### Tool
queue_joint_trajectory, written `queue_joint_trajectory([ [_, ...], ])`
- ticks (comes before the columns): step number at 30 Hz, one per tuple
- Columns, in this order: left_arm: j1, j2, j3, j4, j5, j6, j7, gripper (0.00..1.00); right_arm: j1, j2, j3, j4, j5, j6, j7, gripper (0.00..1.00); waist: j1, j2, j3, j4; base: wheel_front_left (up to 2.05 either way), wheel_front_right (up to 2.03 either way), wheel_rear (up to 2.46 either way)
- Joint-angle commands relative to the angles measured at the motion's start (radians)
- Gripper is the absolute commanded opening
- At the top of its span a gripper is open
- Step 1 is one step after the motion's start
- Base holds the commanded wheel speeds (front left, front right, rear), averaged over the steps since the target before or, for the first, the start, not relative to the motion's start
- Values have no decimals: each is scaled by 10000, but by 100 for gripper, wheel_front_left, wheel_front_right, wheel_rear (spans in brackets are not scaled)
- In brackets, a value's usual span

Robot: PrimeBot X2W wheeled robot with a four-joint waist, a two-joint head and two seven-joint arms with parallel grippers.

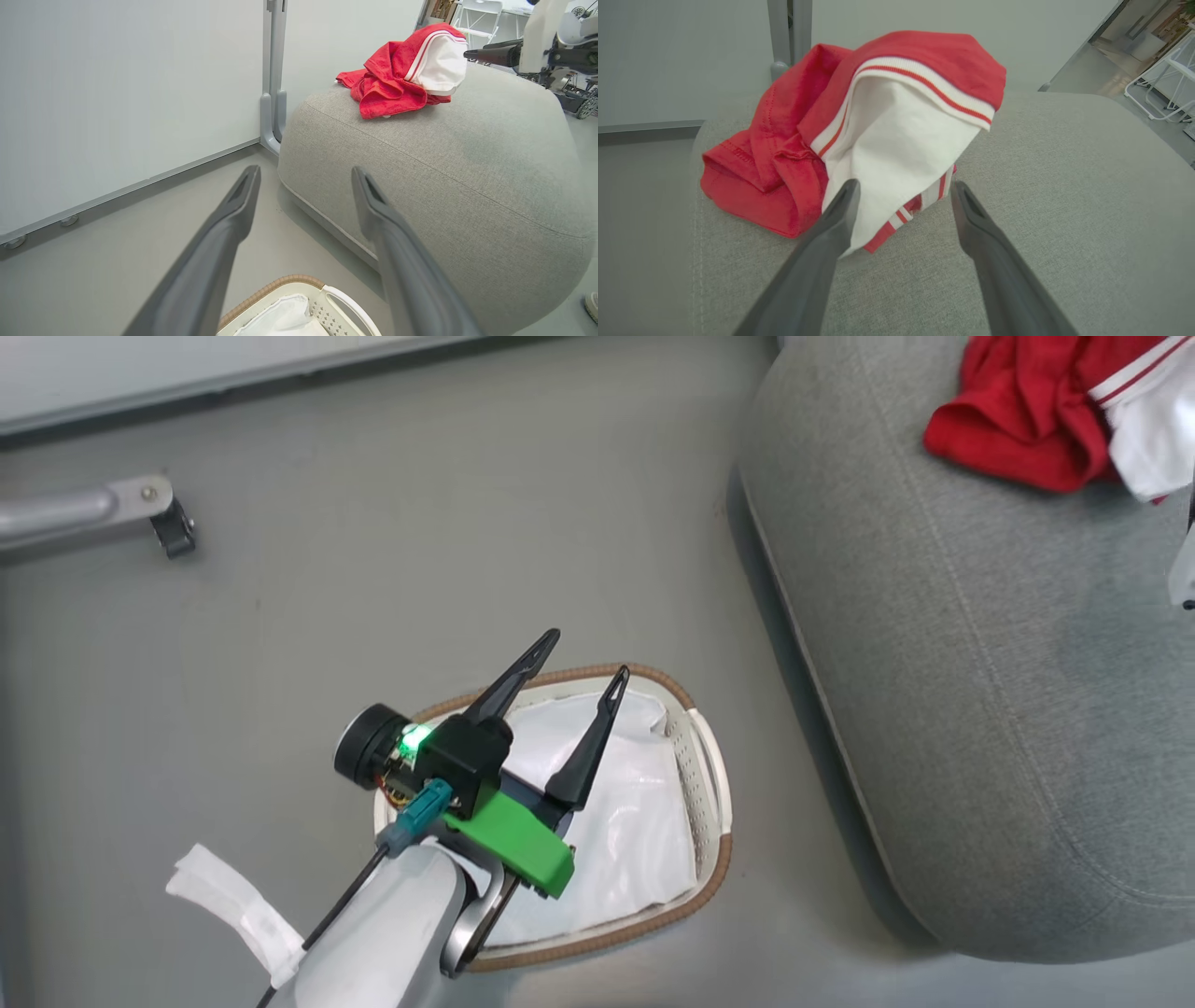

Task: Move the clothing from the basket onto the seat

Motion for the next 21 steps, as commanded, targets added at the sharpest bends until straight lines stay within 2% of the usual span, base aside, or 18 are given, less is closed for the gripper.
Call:
queue_joint_trajectory([
  [1,284,-28,142,-23,43,-23,-36,100,238,-97,131,-54,89,-15,-89,100,1,0,-766,-312,0,0,0],
  [7,804,-173,681,-122,106,-23,-36,100,299,37,850,-510,336,-15,-247,100,1,0,-1378,-187,0,0,0],
  [13,1219,-301,1308,-148,176,-23,-36,100,620,479,1506,-1248,852,-15,-382,100,1,0,-1845,308,0,0,0],
  [17,1518,-341,1842,-68,264,-11,-35,100,1067,878,1853,-1921,1229,-15,-427,100,1,0,-2059,715,0,0,0],
  [21,1805,-350,2450,54,392,50,-33,100,1798,1341,1895,-3163,1632,-15,-435,100,1,0,-2193,1108,0,0,0],
])
